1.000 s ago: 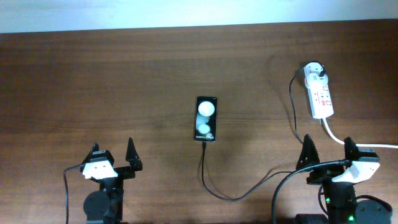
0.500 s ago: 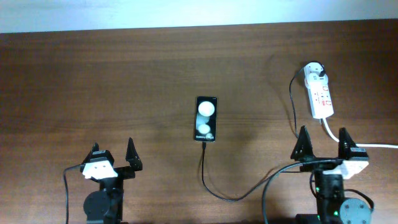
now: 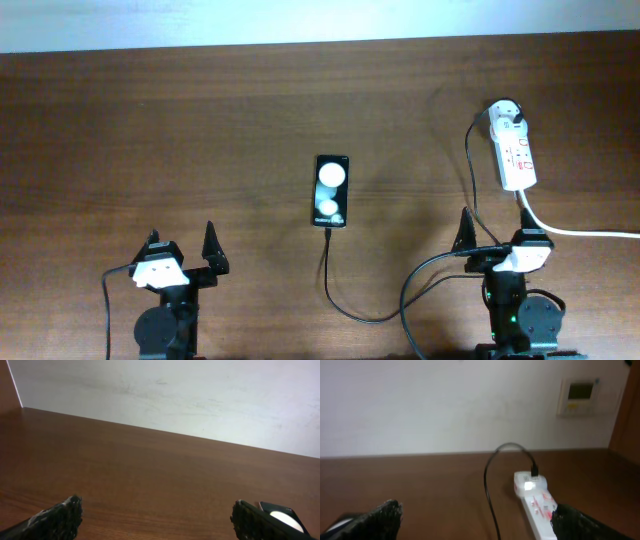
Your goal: Plug charger to phone and switch on socket
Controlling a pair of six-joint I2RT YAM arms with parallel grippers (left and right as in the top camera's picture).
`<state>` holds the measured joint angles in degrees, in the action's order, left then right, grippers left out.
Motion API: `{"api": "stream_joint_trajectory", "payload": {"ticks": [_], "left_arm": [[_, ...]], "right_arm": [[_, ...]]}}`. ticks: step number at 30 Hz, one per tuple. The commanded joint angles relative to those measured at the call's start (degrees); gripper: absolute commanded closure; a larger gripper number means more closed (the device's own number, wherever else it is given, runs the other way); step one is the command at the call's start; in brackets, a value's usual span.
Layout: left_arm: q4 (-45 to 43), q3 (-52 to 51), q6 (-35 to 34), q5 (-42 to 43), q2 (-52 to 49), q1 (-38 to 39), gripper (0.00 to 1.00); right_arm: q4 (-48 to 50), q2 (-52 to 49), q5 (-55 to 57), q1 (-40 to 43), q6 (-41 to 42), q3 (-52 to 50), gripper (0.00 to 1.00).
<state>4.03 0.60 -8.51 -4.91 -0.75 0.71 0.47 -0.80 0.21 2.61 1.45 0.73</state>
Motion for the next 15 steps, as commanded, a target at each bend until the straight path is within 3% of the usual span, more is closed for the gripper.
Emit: {"api": "stream_joint_trajectory", "payload": {"ticks": [1, 4, 15], "left_arm": [[0.3, -0.1, 0.9, 0.2, 0.0, -0.1, 0.01], [0.3, -0.1, 0.9, 0.2, 0.0, -0.1, 0.01], [0.3, -0.1, 0.9, 0.2, 0.0, -0.1, 0.01]], "right_arm": [[-2.8, 0.6, 0.0, -0.3, -4.9, -0.4, 0.01], [-4.7, 0.6, -2.6, -0.3, -13.5, -0.4, 0.01], [-4.8, 0.6, -2.5, -0.3, -7.1, -0.4, 0.01]]}}
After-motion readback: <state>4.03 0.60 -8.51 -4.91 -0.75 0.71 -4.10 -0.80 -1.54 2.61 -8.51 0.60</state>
